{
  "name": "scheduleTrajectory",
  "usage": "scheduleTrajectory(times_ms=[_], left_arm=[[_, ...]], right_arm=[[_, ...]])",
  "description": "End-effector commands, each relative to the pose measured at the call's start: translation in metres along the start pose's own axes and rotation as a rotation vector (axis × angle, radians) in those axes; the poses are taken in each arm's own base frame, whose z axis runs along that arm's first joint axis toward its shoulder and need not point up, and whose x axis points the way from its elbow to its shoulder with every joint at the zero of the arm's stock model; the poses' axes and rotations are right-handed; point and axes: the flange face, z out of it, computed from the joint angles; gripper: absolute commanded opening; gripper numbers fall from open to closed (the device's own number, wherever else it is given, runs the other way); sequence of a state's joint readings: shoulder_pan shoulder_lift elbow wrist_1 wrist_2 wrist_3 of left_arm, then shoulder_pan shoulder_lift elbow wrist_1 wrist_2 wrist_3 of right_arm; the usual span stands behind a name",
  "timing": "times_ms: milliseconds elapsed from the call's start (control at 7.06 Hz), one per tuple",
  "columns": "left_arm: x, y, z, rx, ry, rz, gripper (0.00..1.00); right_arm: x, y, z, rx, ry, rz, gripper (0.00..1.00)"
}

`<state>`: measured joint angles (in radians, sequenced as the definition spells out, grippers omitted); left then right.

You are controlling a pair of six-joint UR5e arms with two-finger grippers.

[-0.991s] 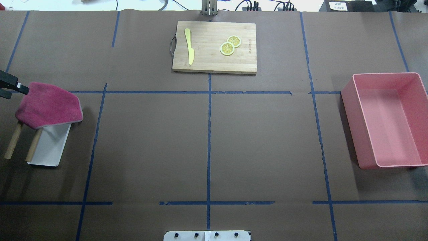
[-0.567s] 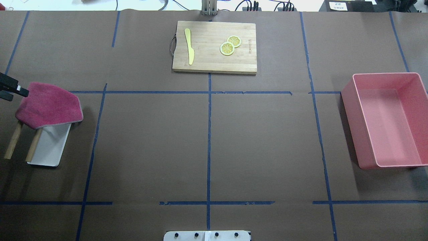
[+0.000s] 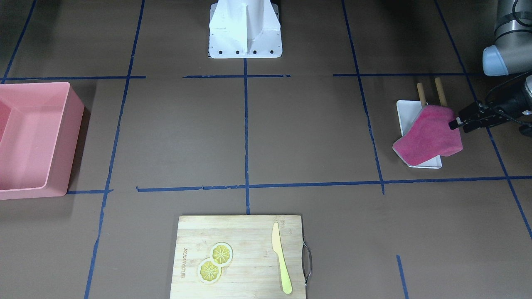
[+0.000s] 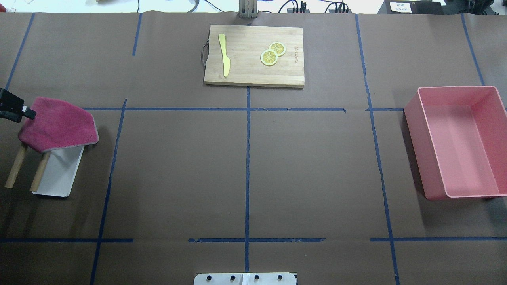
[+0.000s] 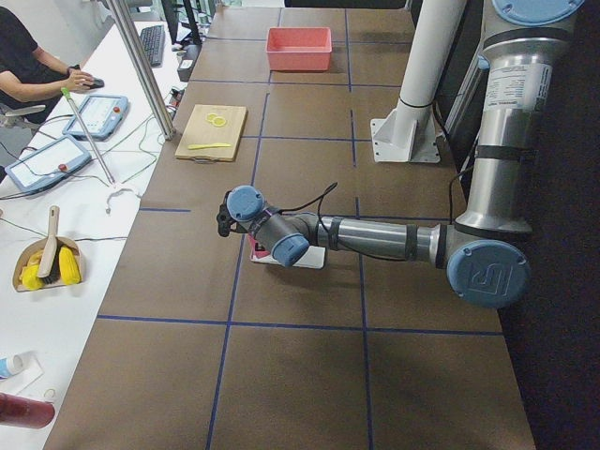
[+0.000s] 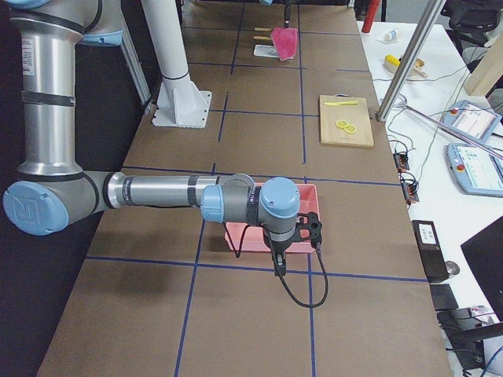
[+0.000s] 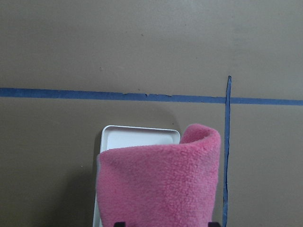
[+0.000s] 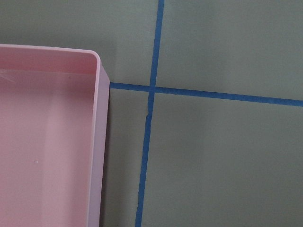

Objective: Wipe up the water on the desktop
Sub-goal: 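Reach the left gripper to the pink towel and grasp its edge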

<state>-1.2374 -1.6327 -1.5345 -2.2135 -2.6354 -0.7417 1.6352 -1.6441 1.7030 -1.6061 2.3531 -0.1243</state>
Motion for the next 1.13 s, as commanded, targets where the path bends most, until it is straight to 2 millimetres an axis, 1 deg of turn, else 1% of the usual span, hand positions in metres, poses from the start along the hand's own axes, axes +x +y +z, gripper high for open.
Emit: scheduleTrajectory(times_ms=[0, 567, 850, 991], left_arm=[[0.0010, 0.0008, 0.0003, -0.004, 0.005, 0.004, 0.51], [0.0017, 0.0009, 0.0000, -0.005, 0.006, 0.006, 0.37], [0.0008, 0.0015, 0.0002, -0.006, 0.006, 0.005, 0.34], [0.0008, 0.0015, 0.0002, -0.006, 0.006, 0.005, 0.30]], right_arm=[[-0.0002, -0.0006, -0.0003, 0.001, 0.000, -0.001, 1.00], [-0.0006, -0.0014, -0.0008, 0.002, 0.000, -0.002, 1.00], [-0.0004, -0.0020, -0.0007, 0.002, 0.002, -0.002, 1.00], [-0.0009, -0.0028, -0.0012, 0.003, 0.000, -0.003, 1.00]])
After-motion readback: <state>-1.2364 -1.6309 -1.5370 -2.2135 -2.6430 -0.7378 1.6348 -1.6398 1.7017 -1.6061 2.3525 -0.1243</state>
